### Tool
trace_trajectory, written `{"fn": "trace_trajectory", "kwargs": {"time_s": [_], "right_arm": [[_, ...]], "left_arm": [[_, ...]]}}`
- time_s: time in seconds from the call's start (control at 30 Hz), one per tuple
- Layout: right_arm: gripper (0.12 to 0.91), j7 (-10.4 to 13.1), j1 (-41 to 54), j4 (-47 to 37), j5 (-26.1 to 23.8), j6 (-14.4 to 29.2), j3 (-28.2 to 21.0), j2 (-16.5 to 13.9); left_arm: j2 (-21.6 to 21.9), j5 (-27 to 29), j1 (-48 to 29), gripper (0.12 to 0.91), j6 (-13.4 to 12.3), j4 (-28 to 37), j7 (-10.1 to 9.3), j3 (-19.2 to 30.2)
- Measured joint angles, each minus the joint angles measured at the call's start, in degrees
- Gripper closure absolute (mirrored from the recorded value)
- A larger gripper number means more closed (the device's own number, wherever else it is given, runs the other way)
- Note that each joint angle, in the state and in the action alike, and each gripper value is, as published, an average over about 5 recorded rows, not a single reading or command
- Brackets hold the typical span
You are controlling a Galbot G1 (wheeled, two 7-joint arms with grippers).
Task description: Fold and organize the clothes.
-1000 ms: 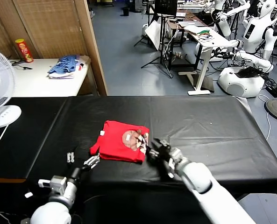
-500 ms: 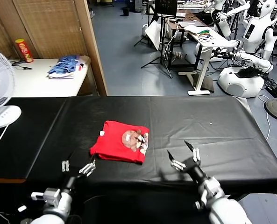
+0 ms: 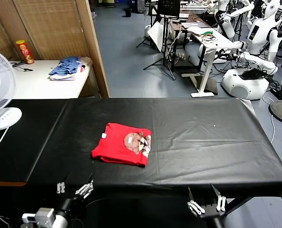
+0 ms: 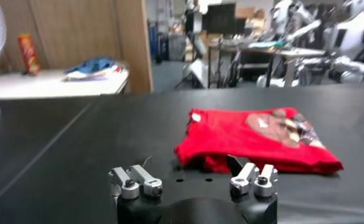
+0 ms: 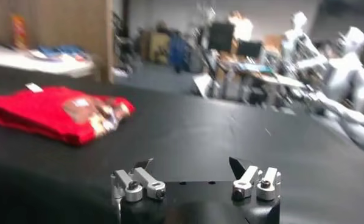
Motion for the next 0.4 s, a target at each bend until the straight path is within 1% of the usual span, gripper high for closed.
{"fn": "trace_trajectory", "kwargs": {"time_s": [0.2,0.4], "right_arm": [[0.227,0.61,-2.56,1.41,0.09,-1.23,0.09,0.35],[0.227,0.73,-3.30,1.80,0.09,-1.52,0.10,0.45]], "left_arm": [[-0.17,-0.94,1.25,0.232,2.59,-1.67,0.04,-1.47],[-0.38,-0.86,1.62,0.232,3.39,-2.21,0.36,-1.74]]}}
